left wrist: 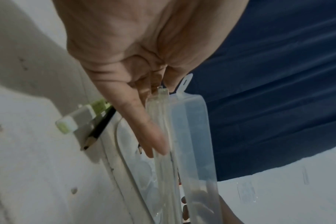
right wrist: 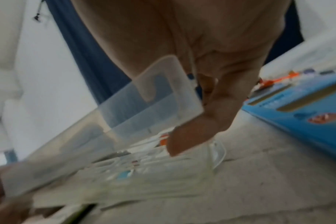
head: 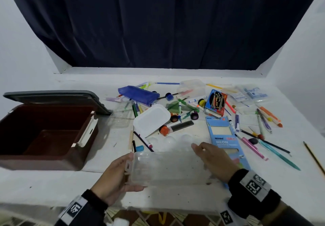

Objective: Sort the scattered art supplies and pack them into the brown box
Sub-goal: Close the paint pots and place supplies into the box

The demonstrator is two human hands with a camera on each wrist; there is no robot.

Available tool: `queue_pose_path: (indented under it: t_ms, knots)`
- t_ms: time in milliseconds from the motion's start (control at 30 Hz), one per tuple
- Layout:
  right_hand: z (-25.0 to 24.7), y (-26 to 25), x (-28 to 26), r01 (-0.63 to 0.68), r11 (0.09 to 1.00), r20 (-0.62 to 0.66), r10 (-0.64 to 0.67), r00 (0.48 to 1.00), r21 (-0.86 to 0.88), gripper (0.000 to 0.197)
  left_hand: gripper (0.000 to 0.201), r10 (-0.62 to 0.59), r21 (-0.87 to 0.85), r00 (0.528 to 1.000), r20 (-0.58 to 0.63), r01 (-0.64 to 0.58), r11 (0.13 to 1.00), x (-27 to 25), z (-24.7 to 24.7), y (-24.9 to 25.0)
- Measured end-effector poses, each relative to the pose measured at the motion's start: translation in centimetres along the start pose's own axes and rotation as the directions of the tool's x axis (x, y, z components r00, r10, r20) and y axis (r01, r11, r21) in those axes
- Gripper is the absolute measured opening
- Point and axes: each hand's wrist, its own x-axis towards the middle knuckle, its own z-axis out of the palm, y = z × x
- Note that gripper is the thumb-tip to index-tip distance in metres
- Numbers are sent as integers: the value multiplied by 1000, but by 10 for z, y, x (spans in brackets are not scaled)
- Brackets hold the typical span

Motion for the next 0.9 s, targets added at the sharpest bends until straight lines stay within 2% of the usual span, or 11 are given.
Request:
queue_pose_path:
  t_ms: [133,200,300,400,633,733,767,800,833,867,900]
  knots:
    - [-1,4,-2,132,973,-30,-140,990,-187,44,38,-47,-88,999,-6,46,995,0,3,-6]
    - [-9,0,-9,193,950,77,-180,981,-246,45,37,-47,-100,999,9,48,994,0,4,-7]
    - [-22,-8,-19,242,934,282,-166,945,-261,70,34,-42,-117,999,30,46,992,-2,5,-6]
    - [-23,-6,-19,355,840,400,-185,898,-410,96,34,-37,-136,998,50,44,990,-2,6,-4]
    - [-6,3,-17,435,788,397,-265,878,-436,98,31,-9,-85,998,68,15,996,-8,8,-3]
    - [-6,6,-19,428,808,389,-271,880,-405,93,31,74,91,996,40,-77,993,-6,-3,-1]
    - [-7,8,-19,423,811,383,-270,883,-404,92,28,168,238,985,42,-173,956,-2,-12,0]
    - [-9,11,-20,416,814,378,-266,887,-405,91,25,294,432,952,81,-299,851,2,-24,0]
    - [-11,14,-20,404,822,370,-258,892,-402,91,24,415,636,892,179,-427,643,5,-37,1]
    - [-14,17,-20,390,835,358,-254,899,-388,91,27,465,782,828,313,-503,368,9,-49,1]
    - [-17,20,-21,375,852,343,-251,905,-367,89,36,441,831,777,448,-544,114,14,-58,0]
